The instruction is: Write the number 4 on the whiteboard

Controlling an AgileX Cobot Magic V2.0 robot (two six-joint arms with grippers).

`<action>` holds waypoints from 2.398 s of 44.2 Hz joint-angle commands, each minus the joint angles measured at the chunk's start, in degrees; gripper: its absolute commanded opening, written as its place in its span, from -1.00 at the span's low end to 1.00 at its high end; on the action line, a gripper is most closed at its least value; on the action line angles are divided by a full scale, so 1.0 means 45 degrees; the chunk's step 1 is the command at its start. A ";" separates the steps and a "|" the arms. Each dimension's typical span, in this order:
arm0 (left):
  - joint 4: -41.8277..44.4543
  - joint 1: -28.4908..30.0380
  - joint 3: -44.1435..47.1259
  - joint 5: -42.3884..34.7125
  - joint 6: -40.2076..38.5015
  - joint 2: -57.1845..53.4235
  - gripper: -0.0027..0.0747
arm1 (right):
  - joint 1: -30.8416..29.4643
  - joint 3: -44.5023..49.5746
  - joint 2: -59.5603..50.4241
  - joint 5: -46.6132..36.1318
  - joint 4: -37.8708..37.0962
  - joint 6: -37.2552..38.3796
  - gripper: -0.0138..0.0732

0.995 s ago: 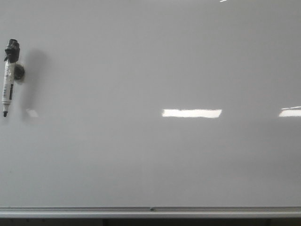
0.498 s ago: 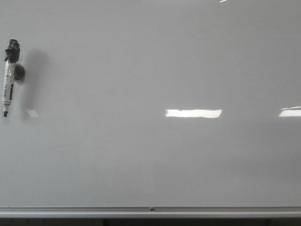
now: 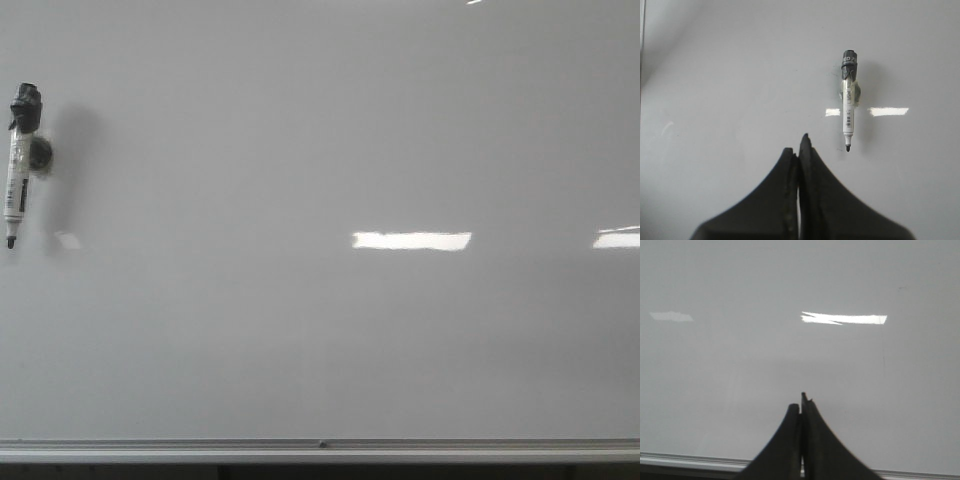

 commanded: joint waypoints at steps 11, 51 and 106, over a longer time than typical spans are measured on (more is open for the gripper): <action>-0.0083 0.0007 -0.0792 -0.3331 -0.0123 -0.0179 -0.98 | 0.0018 -0.1617 -0.0212 -0.1444 0.0085 0.0006 -0.85; 0.0823 0.0007 -0.5530 -0.0021 -0.0123 0.5159 0.20 | 0.0018 -0.6771 0.4343 0.1145 0.0095 0.0006 -0.11; 0.0207 -0.2246 -0.9149 -0.3981 -0.0090 1.8866 0.75 | 0.0018 -0.6771 0.4343 0.1098 0.0095 0.0006 0.45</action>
